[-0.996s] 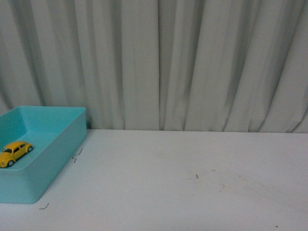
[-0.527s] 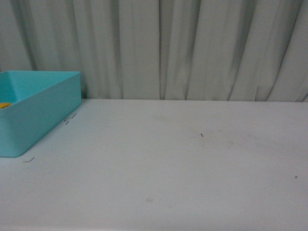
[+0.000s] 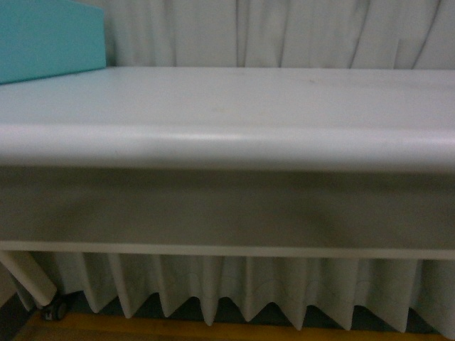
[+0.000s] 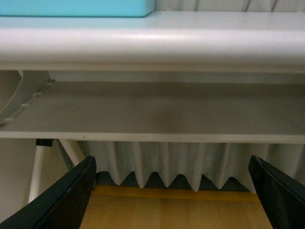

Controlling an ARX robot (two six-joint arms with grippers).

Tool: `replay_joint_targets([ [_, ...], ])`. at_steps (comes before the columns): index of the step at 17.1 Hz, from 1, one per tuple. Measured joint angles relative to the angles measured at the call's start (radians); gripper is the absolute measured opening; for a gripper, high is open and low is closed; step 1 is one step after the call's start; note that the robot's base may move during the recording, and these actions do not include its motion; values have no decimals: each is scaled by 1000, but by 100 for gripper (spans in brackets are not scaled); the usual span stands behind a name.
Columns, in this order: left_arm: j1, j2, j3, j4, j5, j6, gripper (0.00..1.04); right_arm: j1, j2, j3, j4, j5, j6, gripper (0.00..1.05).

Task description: Wind up and store yellow beetle toy

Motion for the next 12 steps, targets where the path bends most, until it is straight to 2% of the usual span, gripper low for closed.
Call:
replay_joint_targets([
  [12, 0, 0, 0, -4, 0, 0, 98, 0, 0, 0, -2, 0, 1, 98],
])
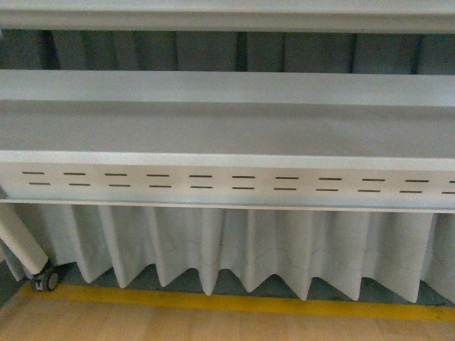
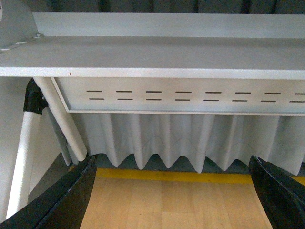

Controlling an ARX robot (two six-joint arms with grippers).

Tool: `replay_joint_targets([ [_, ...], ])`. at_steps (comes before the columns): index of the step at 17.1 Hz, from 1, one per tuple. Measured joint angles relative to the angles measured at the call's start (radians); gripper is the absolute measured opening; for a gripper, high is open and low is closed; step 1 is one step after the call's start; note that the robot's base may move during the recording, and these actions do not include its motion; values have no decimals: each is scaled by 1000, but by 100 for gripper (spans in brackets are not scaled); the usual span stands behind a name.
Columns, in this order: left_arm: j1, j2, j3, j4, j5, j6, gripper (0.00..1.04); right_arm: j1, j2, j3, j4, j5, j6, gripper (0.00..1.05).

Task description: Wind up and store yellow beetle toy

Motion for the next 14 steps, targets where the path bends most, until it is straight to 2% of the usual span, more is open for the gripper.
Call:
replay_joint_targets([
  [14, 0, 0, 0, 2, 0, 0, 98, 0, 0, 0, 0, 0, 0, 98],
])
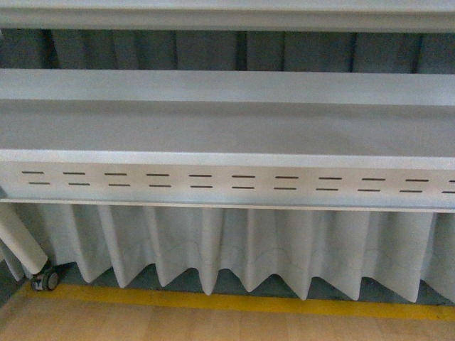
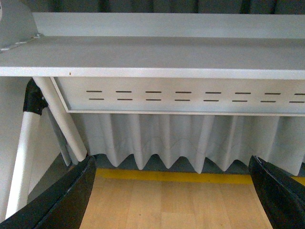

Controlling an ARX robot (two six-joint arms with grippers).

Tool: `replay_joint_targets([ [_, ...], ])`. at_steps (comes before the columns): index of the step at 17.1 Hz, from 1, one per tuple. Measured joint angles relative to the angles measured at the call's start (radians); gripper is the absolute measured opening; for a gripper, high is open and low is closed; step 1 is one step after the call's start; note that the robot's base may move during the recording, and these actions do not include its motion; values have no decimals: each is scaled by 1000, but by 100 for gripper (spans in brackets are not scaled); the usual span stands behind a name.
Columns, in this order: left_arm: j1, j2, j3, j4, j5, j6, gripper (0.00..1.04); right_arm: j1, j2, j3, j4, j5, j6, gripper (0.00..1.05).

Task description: Wind up and store yellow beetle toy

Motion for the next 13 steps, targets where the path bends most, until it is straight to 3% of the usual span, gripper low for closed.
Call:
replay_joint_targets([
  [13, 0, 0, 0, 0, 0, 0, 98, 0, 0, 0, 0, 0, 0, 98],
])
